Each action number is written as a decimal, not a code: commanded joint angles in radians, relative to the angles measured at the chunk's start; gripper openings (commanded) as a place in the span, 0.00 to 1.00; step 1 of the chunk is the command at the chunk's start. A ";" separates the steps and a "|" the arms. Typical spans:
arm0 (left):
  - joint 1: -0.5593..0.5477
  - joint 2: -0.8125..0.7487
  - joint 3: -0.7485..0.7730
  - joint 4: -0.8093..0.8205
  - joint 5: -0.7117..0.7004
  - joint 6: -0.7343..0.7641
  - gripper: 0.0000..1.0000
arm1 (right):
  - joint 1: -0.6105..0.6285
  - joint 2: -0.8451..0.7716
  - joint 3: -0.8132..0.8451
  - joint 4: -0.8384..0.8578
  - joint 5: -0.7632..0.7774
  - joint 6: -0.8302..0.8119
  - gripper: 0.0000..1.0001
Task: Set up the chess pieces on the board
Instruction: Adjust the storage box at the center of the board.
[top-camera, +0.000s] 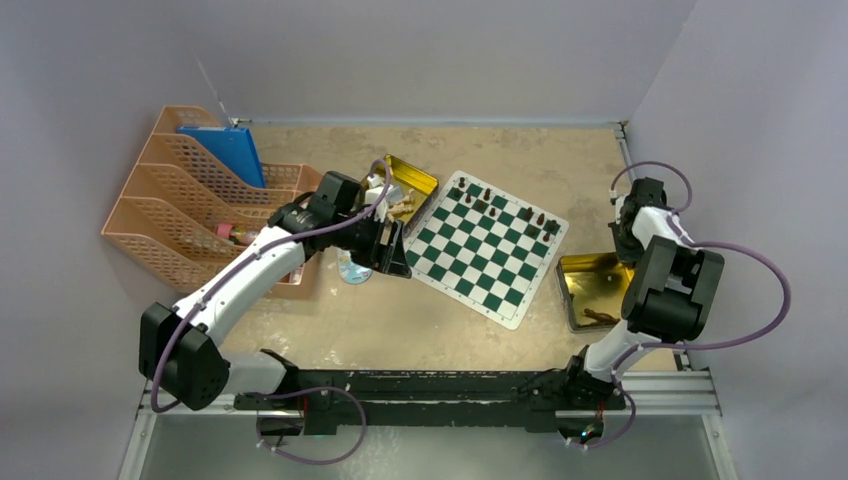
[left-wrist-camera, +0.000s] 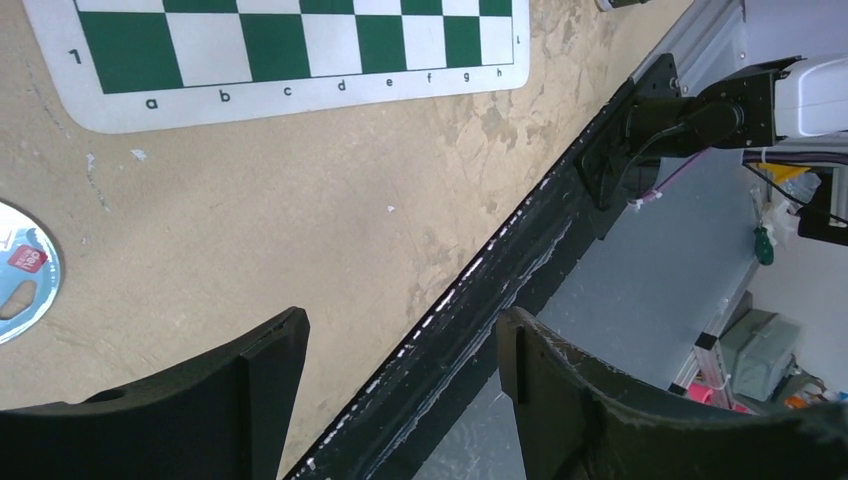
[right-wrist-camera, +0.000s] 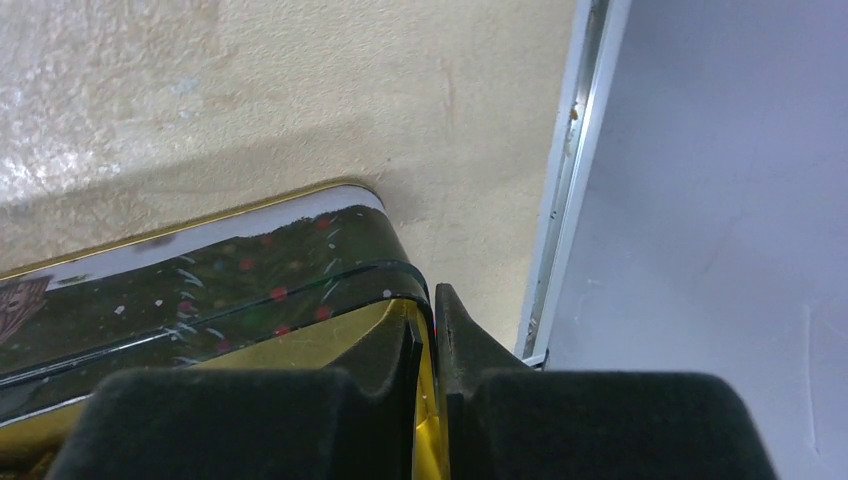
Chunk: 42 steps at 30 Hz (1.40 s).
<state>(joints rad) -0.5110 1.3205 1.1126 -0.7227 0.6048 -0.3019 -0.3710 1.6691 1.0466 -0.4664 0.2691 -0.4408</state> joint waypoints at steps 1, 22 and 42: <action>0.003 -0.059 0.002 0.003 -0.036 0.028 0.69 | -0.014 -0.006 0.068 0.047 0.035 0.107 0.00; 0.003 -0.066 0.046 -0.027 -0.044 0.040 0.70 | -0.119 -0.058 0.039 0.059 -0.110 0.272 0.00; 0.004 -0.064 0.058 -0.046 -0.031 0.041 0.70 | -0.183 -0.085 -0.020 0.081 -0.158 0.370 0.00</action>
<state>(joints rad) -0.5110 1.2732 1.1259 -0.7738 0.5613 -0.2836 -0.5465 1.6268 1.0252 -0.4084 0.1276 -0.1238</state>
